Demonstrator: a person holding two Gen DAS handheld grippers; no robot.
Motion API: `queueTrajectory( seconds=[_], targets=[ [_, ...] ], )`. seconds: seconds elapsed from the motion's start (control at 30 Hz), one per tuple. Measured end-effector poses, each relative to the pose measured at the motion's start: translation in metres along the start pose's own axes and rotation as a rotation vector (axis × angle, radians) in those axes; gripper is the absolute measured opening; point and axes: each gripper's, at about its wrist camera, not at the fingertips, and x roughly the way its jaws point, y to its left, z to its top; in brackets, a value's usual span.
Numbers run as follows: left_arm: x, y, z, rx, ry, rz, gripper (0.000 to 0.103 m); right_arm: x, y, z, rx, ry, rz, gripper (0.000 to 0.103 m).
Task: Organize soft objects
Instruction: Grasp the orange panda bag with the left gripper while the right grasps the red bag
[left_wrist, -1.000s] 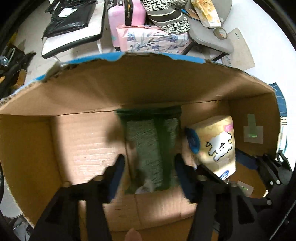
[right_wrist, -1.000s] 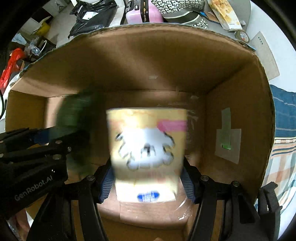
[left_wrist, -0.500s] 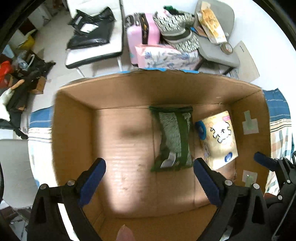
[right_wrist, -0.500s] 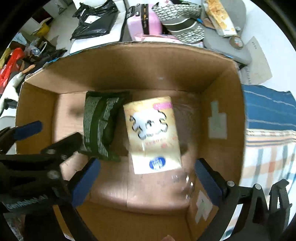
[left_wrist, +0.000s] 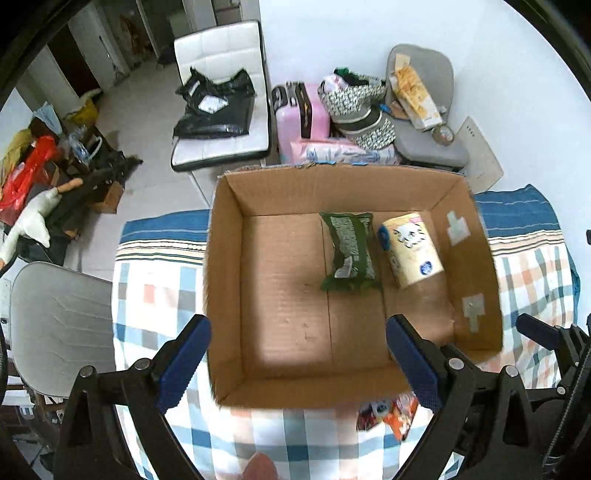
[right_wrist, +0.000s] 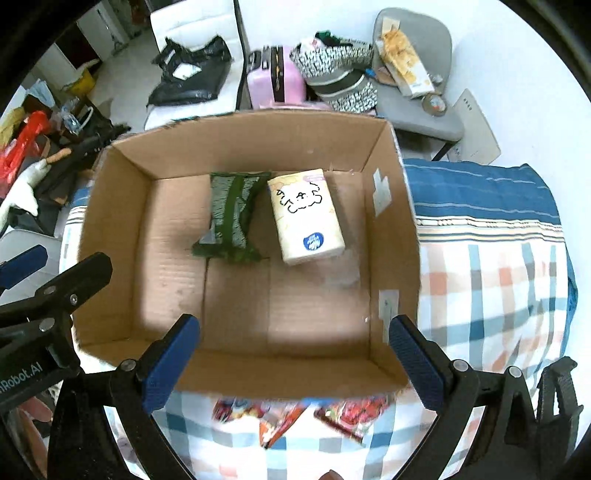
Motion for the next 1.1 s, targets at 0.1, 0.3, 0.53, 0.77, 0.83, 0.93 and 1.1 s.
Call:
queueTrajectory(
  seconds=[0.1,0.3,0.53,0.77,0.83,0.93,1.1],
  targets=[
    [-0.021,-0.003,-0.017,-0.020,-0.019,-0.007,0.097,-0.021,-0.002,-0.020,0.010,-0.025,0.017,0.103],
    [-0.028,-0.003,-0.054,-0.111,0.031,-0.042,0.097,-0.036,-0.035,-0.065,0.093,-0.011,0.055,0.103],
    [0.031,-0.013,-0.114,-0.268,0.237,-0.088,0.097,0.021,-0.107,-0.113,0.290,0.134,0.086,0.103],
    [0.085,-0.021,-0.153,-0.433,0.380,-0.141,0.097,0.093,-0.137,-0.125,0.413,0.222,0.095,0.100],
    [0.092,-0.027,-0.157,-0.458,0.392,-0.150,0.097,0.110,-0.140,-0.127,0.445,0.240,0.121,0.096],
    [0.103,-0.038,-0.158,-0.463,0.407,-0.163,0.097,0.130,-0.138,-0.129,0.466,0.263,0.145,0.086],
    [0.125,-0.058,-0.150,-0.451,0.438,-0.197,0.097,0.150,-0.132,-0.134,0.439,0.303,0.163,0.066]
  ],
)
